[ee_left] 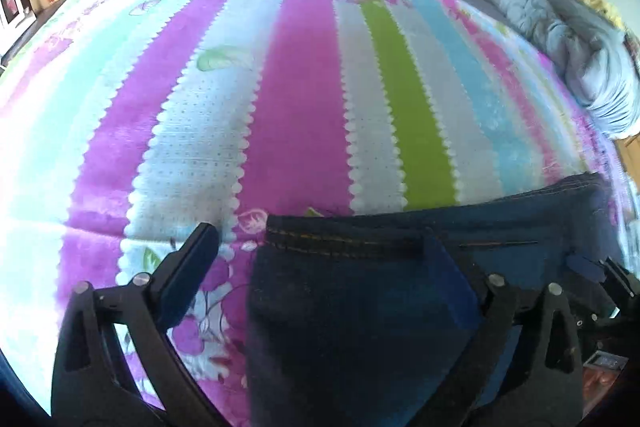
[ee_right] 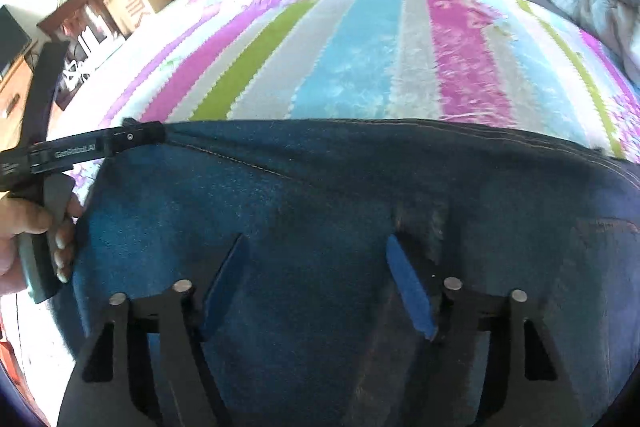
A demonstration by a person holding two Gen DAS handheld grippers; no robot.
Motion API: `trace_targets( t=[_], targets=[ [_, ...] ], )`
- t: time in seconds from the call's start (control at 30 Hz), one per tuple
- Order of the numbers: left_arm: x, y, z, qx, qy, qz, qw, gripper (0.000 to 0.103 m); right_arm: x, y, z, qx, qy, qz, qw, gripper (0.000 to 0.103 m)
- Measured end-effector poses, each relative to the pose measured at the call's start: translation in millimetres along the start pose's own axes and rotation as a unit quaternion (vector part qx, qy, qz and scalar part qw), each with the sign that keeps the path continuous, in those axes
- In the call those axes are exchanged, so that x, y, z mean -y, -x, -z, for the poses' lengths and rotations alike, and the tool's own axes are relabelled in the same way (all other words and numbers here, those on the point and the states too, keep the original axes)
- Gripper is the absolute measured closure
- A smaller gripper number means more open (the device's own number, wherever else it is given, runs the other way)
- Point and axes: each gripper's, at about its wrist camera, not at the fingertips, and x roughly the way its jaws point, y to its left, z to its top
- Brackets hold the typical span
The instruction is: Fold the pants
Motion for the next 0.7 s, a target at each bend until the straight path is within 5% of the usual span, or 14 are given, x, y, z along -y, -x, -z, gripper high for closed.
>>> trace_targets(
  t=[0.07, 0.2, 0.33, 0.47, 0.57, 0.67, 0.7],
  targets=[
    [5.6, 24.0, 10.8, 0.015, -0.015, 0.050, 0.9985, 0.004, -5.0, 27.0, 11.1, 0.028, 0.018, 0.008, 0.999, 0.028],
    [12.4, 56.9, 50.7, 0.017, -0.044, 0.060, 0.9971, 0.004, -24.9, 57.1, 60.5, 0.040, 0.085, 0.016, 0.995, 0.028],
    [-6.8, 53.2, 96.1, -0.023, -0.064, -0.003, 0.9977, 0.003, -12.2, 51.2, 109.2, -0.003, 0.062, -0.001, 0.998, 0.026],
    [-16.7, 69.5, 107.6, -0.012, -0.063, -0.011, 0.9979, 0.007, -17.0, 65.7, 100.5, 0.012, 0.072, 0.010, 0.997, 0.026],
    [-6.9, 88.2, 110.9, 0.016, -0.075, 0.019, 0.9969, 0.006, -34.6, 80.9, 97.5, 0.047, 0.100, 0.002, 0.994, 0.025],
    [-11.9, 68.8, 128.5, -0.024, -0.100, -0.017, 0.9945, 0.005, -38.2, 58.3, 115.5, 0.008, 0.125, 0.009, 0.992, 0.021],
    [-20.8, 68.2, 129.9, -0.019, -0.079, 0.004, 0.9967, 0.005, -34.9, 58.9, 113.5, 0.011, 0.118, 0.005, 0.993, 0.019]
  ],
)
